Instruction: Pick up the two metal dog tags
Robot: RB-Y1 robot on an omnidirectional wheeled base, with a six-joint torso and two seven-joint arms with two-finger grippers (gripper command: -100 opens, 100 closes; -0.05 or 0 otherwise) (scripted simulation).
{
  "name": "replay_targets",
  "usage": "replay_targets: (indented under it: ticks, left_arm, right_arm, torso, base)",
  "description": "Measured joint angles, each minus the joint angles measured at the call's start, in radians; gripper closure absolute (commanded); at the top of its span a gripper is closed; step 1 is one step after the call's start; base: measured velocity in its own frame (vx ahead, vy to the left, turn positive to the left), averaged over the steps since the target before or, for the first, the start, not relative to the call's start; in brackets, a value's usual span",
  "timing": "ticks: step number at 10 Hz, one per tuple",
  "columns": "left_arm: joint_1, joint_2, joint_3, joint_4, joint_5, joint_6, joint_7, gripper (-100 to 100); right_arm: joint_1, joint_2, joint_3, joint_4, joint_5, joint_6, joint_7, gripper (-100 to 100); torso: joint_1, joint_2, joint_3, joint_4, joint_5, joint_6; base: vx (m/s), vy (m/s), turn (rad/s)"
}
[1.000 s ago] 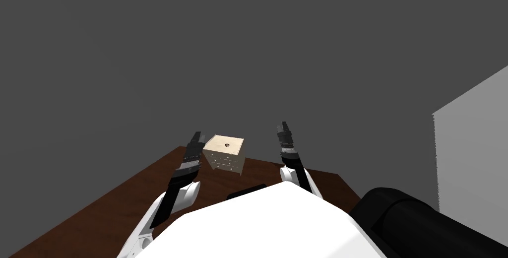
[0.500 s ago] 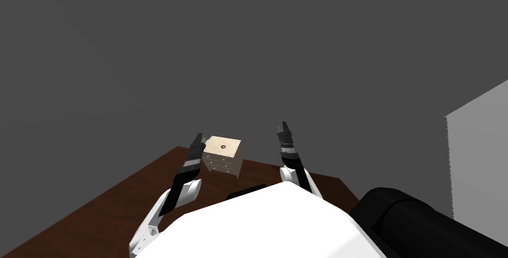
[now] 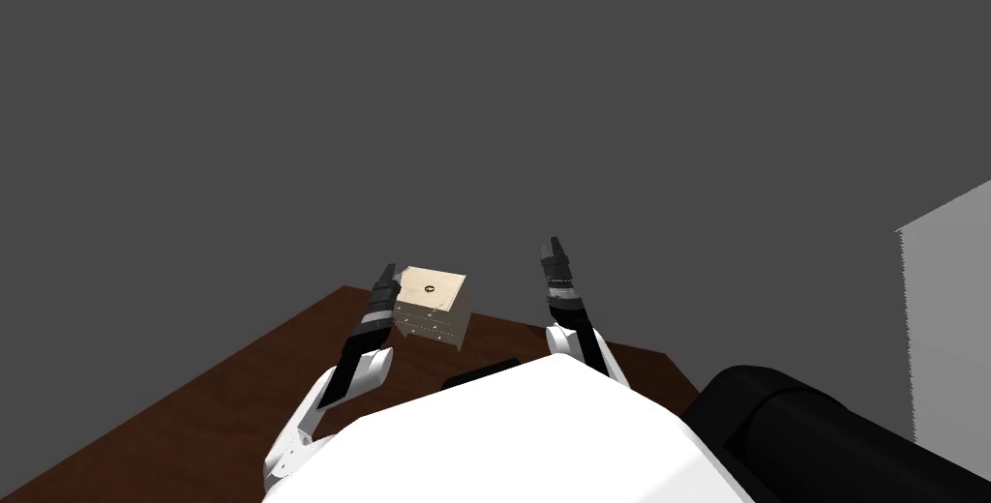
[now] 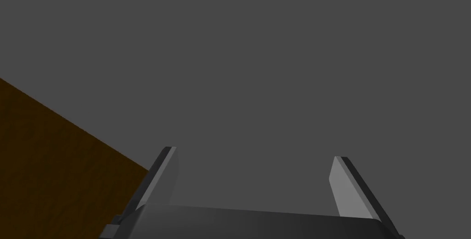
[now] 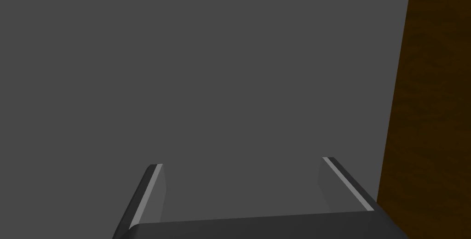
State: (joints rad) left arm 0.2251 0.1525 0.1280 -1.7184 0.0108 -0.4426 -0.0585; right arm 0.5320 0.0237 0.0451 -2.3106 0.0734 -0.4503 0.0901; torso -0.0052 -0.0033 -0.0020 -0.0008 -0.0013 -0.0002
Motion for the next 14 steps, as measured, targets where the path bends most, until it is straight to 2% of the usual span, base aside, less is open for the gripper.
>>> replay_targets:
  ticks: [2,5,8,9,10,12,14]
  left_arm:
    - [-0.025,-0.002,0.017,0.066,0.013,0.042,0.009,-100]
    - [-0.048,-0.017,0.029,0.155,0.023,0.089,0.013,-100]
    - [-0.066,-0.019,0.041,0.216,0.034,0.140,0.021,-100]
    - [-0.074,-0.014,0.046,0.254,0.040,0.151,0.028,-100]
    - [-0.084,-0.020,0.052,0.280,0.045,0.184,0.031,-100]
    - [-0.077,-0.019,0.055,0.319,0.054,0.217,0.042,-100]
    - [-0.091,-0.023,0.061,0.364,0.060,0.251,0.047,-100]
  right_arm:
    - [0.000,0.000,0.000,0.000,0.000,0.000,0.000,0]
    - [0.000,0.000,0.000,0.000,0.000,0.000,0.000,0]
    - [0.000,0.000,0.000,0.000,0.000,0.000,0.000,0]
    - [0.000,0.000,0.000,0.000,0.000,0.000,0.000,0]
    - [0.000,0.000,0.000,0.000,0.000,0.000,0.000,0]
    - [0.000,0.000,0.000,0.000,0.000,0.000,0.000,0]
    - [0.000,0.000,0.000,0.000,0.000,0.000,0.000,0]
  torso:
    - [-0.006,-0.003,-0.002,-0.001,-0.001,0.000]
    - [-0.002,-0.001,0.000,0.000,0.000,0.000]
    - [0.002,0.000,0.000,0.000,0.000,0.000]
    - [0.001,-0.001,0.000,0.000,0.000,0.000]
    - [0.000,-0.002,-0.001,0.000,0.000,0.000]
    - [0.001,-0.001,-0.001,0.000,0.000,0.000]
    - [0.003,-0.001,0.000,0.000,0.000,0.000]
  base:
    - [0.073,-0.147,0.028]
    - [0.046,-0.098,0.027]
    - [0.053,-0.069,0.022]
    - [0.081,-0.094,0.050]
    - [0.066,-0.074,0.019]
    - [0.052,-0.060,0.020]
    - [0.062,-0.051,0.036]
